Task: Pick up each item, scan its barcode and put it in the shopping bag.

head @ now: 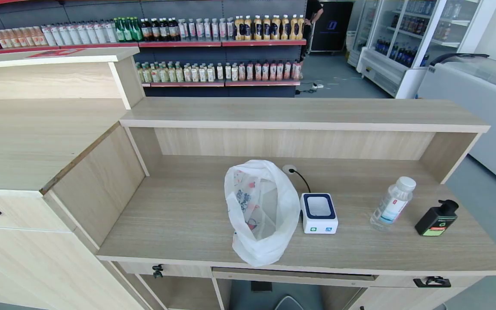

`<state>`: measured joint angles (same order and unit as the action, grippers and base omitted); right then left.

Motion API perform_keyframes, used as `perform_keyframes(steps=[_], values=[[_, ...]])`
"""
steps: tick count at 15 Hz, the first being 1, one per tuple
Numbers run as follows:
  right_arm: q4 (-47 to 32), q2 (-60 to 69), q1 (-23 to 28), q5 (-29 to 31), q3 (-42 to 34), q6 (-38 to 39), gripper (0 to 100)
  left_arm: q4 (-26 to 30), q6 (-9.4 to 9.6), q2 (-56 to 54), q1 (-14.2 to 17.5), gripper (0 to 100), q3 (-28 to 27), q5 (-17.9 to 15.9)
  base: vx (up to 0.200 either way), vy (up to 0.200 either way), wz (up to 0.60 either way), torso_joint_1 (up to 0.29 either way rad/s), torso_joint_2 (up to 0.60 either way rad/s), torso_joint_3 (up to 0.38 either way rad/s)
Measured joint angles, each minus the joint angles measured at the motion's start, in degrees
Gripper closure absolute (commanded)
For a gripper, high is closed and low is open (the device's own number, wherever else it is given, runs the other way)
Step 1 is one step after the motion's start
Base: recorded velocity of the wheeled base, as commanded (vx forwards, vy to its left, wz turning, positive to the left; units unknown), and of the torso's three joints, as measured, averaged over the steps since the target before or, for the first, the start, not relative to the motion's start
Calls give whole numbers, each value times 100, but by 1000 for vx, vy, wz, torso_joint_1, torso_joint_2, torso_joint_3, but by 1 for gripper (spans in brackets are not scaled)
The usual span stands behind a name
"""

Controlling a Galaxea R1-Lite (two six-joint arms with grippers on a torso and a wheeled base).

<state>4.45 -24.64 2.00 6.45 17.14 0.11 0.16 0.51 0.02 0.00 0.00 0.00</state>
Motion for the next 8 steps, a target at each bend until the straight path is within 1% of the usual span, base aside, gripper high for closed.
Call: perform_keyframes(steps=[1,2,5,8], values=[[290,-573,65,24,157,-13,100,0,0,0,0,0,0,0,0,0,0,0,0,0],[729,-1189,148,30,273,-38,0,0,0,0,0,0,0,0,0,0,0,0,0,0],[2111,-3077,602,-167,419,-152,0,0,-5,0,0,0,0,0,0,0,0,0,0,0],[3318,-4675,998,-561,422,-657,0,0,-2,0,0,0,0,0,0,0,0,0,0,0]])
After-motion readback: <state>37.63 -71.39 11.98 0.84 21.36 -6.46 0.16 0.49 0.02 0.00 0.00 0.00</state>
